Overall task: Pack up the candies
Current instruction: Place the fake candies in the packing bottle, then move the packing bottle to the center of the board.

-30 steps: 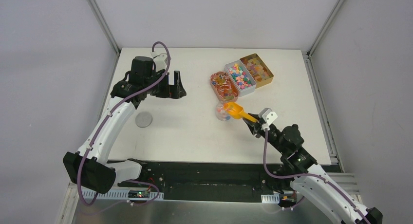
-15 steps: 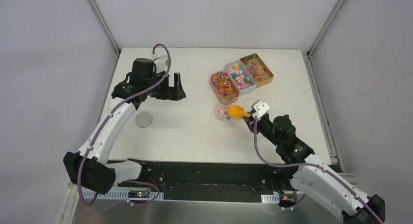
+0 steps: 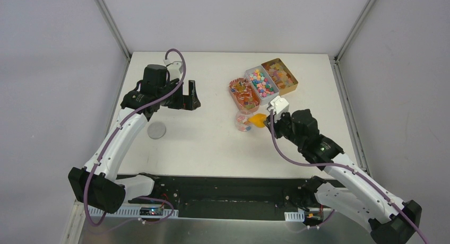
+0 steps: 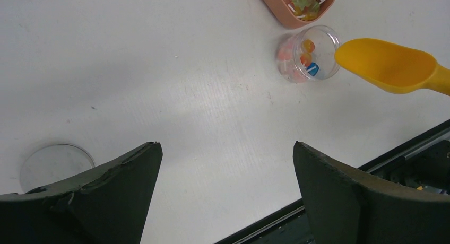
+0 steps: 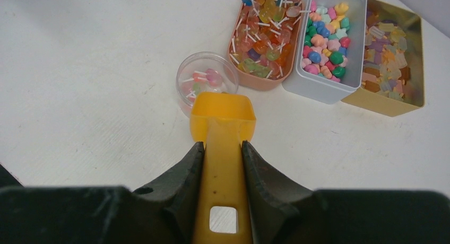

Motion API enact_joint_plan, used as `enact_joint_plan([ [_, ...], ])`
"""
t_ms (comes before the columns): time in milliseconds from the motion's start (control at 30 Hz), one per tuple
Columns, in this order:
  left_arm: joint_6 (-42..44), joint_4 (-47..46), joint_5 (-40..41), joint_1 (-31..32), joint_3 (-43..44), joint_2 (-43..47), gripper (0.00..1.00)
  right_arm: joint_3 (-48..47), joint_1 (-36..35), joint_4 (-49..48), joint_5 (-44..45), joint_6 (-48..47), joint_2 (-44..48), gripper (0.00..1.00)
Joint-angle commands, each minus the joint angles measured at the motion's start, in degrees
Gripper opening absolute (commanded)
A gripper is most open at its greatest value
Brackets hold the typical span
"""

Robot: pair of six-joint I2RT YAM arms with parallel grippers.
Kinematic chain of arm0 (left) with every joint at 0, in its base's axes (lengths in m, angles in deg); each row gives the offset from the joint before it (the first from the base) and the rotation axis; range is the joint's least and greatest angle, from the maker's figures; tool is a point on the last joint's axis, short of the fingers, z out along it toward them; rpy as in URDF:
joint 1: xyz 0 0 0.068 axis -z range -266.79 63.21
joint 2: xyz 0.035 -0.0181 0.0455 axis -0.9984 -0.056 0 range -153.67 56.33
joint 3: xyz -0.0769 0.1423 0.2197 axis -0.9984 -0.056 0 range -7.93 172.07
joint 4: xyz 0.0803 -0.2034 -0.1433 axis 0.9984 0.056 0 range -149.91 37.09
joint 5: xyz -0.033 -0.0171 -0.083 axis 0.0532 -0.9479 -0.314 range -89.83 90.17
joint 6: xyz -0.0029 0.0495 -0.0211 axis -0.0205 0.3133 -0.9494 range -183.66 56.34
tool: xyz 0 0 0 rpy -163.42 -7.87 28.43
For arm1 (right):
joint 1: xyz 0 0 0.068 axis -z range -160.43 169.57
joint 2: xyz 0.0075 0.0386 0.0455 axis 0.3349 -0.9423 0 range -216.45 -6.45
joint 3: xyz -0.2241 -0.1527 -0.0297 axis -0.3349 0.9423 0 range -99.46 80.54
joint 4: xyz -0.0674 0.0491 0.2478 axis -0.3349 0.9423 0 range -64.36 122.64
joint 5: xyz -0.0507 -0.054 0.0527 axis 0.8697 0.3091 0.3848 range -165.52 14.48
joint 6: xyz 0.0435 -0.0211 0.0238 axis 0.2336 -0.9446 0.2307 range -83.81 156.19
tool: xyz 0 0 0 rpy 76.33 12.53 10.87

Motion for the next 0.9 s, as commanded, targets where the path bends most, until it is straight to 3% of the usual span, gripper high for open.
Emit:
enact_joint_plan([
  [0,1.29,-1.45,1.42,-0.45,-0.21,1.84,0.99,-7.16,-0.34,5.19,0.65,2.37,-2.98,0.00],
  [300,0.52,-0.30,7.56,-0.53,-0.19,2.09,0.99,-11.97,0.79,6.26,6.50,3.03,-7.85,0.00],
  [633,1.64,-0.46,5.80,-0.49,-0.46,2.34,0.93,-13.70,8.06,5.84,0.90,2.34,-12.97,0.00],
  [867,1.75,-0.82,3.96,-0.54,-0.44,1.18,0.87,-12.40,8.75,2.37,-2.16,0.75,-16.99,0.00],
])
